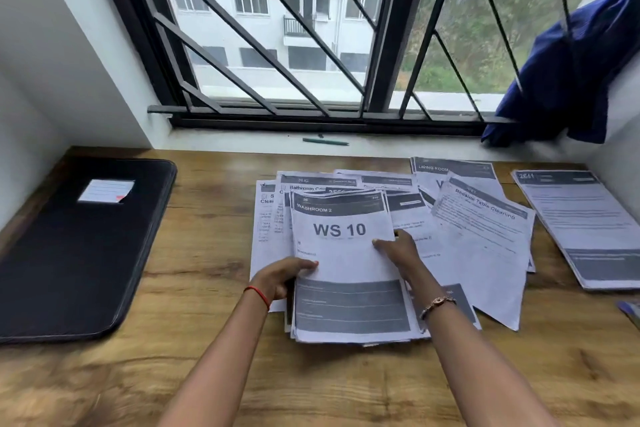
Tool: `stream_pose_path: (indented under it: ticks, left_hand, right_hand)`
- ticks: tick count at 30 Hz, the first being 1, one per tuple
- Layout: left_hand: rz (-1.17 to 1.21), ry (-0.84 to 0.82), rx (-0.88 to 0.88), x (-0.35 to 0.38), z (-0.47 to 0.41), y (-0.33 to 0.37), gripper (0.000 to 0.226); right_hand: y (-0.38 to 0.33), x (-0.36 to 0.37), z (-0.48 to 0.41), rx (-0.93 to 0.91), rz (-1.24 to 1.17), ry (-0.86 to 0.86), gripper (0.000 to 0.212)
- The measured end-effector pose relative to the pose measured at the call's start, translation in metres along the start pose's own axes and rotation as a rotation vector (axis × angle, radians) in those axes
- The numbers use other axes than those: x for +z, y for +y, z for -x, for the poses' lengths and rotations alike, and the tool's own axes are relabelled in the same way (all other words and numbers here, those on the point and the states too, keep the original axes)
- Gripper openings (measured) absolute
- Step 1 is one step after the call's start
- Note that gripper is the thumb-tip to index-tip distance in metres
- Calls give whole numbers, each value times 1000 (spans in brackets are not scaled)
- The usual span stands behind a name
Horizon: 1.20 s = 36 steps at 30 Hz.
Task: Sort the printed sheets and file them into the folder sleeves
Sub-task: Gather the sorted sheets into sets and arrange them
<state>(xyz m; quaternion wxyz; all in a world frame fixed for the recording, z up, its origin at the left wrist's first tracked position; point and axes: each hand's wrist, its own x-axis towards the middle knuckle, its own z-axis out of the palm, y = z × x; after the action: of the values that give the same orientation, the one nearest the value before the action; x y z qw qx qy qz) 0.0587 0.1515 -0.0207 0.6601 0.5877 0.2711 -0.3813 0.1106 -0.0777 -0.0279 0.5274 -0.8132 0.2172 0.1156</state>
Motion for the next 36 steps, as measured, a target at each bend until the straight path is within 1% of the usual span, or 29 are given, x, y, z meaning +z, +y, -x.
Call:
stream_pose_path:
  ticks: [3,5,6,9,13,15,17,18,20,23,25,28,29,31,32,33,35,36]
  left_hand:
    - [-52,16,30,3,-3,0,33]
    - [-101,5,48,4,-6,2,48]
    - [-121,-1,59,5,-5,4,49]
    - [-139,-11,96,10,-6,10,37]
    - [-96,-25,98,12,-3,14,35]
    - [-17,15,134,10,-5,14,33]
    - [97,98,237,9,-6,14,32]
    - [95,150,313,8,-7,15,35]
    - [17,214,448,10,-6,16,44]
    - [-66,189,539,17,-4,15,54]
    - [-82,179,555,20,-1,15,56]
    - [-52,139,566,18,0,18,51]
    - [-27,109,565,17,0,19,49]
    - [36,92,529,14,-2,22,54]
    - [64,124,513,14,-3,24,51]
    - [103,185,522,14,-3,26,41]
    - [121,456,585,13,-8,27,28]
    - [71,606,614,12,-10,26,24]
  right_hand:
    - [1,-9,4,-56,-24,-45,41]
    - [0,-12,5,-81,-48,-93,41]
    - [0,-12,5,-85,-66,-110,41]
    - [-4,-13,7,-95,-111,-160,42]
    - [-7,-13,6,-81,-137,-182,43]
    - [-6,-13,2,-66,-127,-159,41]
    - [-6,-14,-1,-45,-145,-160,39]
    - [-7,-15,-2,-36,-163,-176,39]
    - [-8,-14,-2,-33,-192,-233,38]
    - [-6,-9,-4,-74,-190,-295,40]
    - [-1,-9,-5,-80,-201,-269,42]
    - [4,-17,-10,-53,-271,-245,45]
    - [5,-21,-12,-33,-311,-262,46]
    - [9,-31,-16,9,-435,-303,52]
    - [11,-36,-16,16,-517,-321,58]
    - [14,-41,-18,19,-602,-339,68]
    - [23,-50,-22,23,-722,-345,89]
    - [29,-54,-25,25,-770,-333,93]
